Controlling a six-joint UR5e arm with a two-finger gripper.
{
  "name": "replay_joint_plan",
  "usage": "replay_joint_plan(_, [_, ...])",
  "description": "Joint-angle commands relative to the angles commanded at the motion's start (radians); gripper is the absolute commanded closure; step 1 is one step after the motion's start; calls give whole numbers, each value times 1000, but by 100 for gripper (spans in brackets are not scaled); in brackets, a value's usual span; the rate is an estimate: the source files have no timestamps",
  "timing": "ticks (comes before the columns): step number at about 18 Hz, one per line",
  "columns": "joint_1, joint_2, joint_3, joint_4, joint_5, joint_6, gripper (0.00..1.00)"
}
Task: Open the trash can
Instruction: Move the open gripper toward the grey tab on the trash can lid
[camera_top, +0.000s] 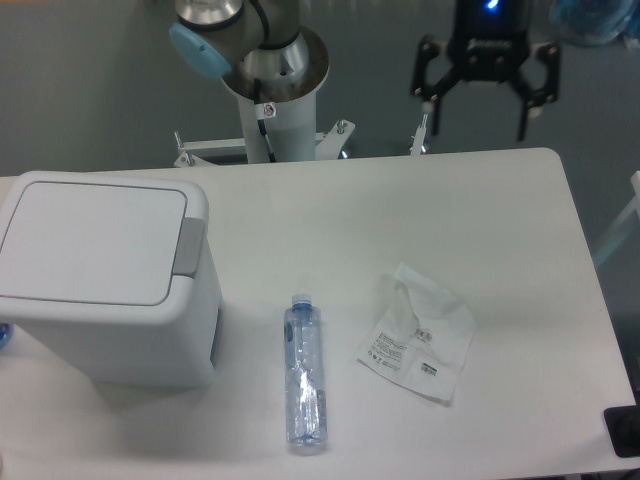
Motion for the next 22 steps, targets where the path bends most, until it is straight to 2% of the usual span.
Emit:
replay_joint_plan(2, [-47,-5,2,15,-2,-118,0])
replay_joint_plan(4, [-92,-15,-6,72,3,-222,0])
replay_joint_plan(7, [-147,-34,-11,126,2,-350,0])
replay_joint_plan(12, [-250,-80,-11,135,5,-441,0])
replay_joint_plan(15, [-301,-95,-8,164,0,-513,0])
replay_joint_plan(19, [-330,-103,-18,166,-3,-605,0])
replay_joint_plan(22, [-359,-109,-32,166,-8,-626,0])
